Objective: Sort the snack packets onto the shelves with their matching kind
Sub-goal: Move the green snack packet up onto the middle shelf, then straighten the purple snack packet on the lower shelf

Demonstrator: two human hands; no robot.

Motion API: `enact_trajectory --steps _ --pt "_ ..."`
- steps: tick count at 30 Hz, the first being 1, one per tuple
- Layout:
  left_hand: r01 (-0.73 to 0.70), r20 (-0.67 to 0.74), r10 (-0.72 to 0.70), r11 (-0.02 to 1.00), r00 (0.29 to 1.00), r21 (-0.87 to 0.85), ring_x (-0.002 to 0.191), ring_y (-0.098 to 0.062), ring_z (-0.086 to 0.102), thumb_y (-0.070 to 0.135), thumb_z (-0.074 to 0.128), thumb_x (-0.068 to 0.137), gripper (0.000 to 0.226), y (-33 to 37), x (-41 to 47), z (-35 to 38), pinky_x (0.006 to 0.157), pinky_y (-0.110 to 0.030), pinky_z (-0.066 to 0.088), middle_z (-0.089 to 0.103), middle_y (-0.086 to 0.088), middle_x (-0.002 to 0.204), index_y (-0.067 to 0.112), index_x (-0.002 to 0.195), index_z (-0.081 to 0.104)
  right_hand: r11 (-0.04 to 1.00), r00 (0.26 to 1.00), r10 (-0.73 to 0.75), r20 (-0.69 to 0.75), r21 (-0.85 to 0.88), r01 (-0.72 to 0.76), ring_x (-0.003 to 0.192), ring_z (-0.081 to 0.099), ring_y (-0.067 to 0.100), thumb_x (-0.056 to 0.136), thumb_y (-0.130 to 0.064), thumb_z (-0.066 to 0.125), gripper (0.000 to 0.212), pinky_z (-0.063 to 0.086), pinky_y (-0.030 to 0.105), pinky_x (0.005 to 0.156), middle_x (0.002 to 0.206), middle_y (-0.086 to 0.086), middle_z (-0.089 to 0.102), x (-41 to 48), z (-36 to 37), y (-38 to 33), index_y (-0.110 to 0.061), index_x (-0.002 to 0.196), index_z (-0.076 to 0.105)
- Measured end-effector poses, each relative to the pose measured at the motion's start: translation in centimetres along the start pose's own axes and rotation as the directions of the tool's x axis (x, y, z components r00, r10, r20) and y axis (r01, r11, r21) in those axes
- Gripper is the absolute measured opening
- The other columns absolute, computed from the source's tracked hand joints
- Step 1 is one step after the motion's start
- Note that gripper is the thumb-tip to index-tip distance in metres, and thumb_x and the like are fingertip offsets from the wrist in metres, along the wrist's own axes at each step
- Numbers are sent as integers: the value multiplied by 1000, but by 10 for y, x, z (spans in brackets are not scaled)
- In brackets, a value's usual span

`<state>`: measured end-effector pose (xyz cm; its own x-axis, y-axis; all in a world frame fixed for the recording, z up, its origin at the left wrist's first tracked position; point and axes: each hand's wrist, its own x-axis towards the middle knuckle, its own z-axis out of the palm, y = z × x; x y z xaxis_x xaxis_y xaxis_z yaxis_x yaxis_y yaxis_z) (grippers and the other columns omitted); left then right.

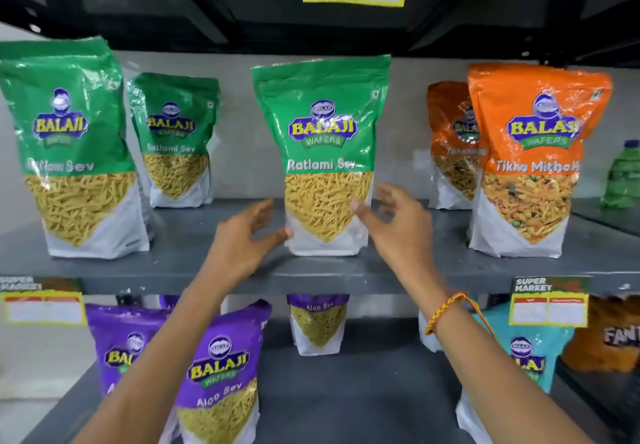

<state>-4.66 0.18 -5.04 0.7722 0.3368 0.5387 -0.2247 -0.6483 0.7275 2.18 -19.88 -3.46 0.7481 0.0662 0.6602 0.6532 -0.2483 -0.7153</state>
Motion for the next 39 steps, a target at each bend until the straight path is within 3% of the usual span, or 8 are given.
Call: enact_trajectory --steps 6,12,15,18,23,30,34,39 --pt "27 51 -28 999 998 20 68 -6 62 23 72 73 17 -9 -73 -35 64 -12 50 71 -3 75 31 86 65 951 875 -72 478 296 -84 58 63 5 74 -20 70 6 52 21 62 64 -5 69 -54 30 -22 -25 71 69" --pt "550 228 -606 792 762 266 83 -19 56 48 76 55 28 -147 -160 -41 79 -34 49 66 -13 76 30 62 57 963 434 267 860 -224 -150 62 63 16 69 -34 75 24 50 30 62 85 21 72 -122 114 78 -12 77 68" --pt "740 88 -747 664 659 103 88 -18 48 13 78 65 34 -196 -192 -27 71 -29 42 56 -8 74 26 65 46 898 440 438 784 -362 -249 101 61 29 69 -28 76 60 49 45 92 118 24 62 -152 157 131 3 115 54" --pt "733 49 -737 676 674 77 98 -13 50 27 76 57 38 -228 -204 -10 81 -34 41 58 -8 98 18 87 55 879 441 446 779 -286 -383 121 49 26 64 -34 79 84 42 45 103 135 10 49 -176 197 172 -11 133 37" --pt "687 96 -685 726 722 7 112 -18 51 14 78 64 77 -274 -202 13 90 -42 48 54 -3 124 18 130 37 822 463 387 798 -71 -565 98 59 17 68 -11 76 48 52 23 81 109 12 63 -202 228 196 -14 109 52" --pt "701 109 -698 713 708 14 93 -26 66 44 72 57 50 -312 -200 68 82 -54 54 70 -6 103 32 100 51 728 549 410 728 101 -678 81 66 6 66 -13 77 30 55 24 76 78 -19 75 -200 199 221 -25 90 63" --pt "651 190 -643 759 742 29 98 -24 65 27 76 65 53 -267 -170 104 85 -45 53 70 -5 110 24 113 54 704 624 457 634 170 -689 77 67 0 39 -52 84 66 57 20 71 76 -17 76 -186 157 238 -17 91 63" --pt "614 304 -589 789 749 13 106 -30 63 31 74 62 59 -253 -152 151 87 -49 53 68 -8 117 27 117 51 715 675 535 508 152 -682 77 66 -3 49 -28 85 66 53 15 66 73 -21 74 -177 115 258 0 103 59"
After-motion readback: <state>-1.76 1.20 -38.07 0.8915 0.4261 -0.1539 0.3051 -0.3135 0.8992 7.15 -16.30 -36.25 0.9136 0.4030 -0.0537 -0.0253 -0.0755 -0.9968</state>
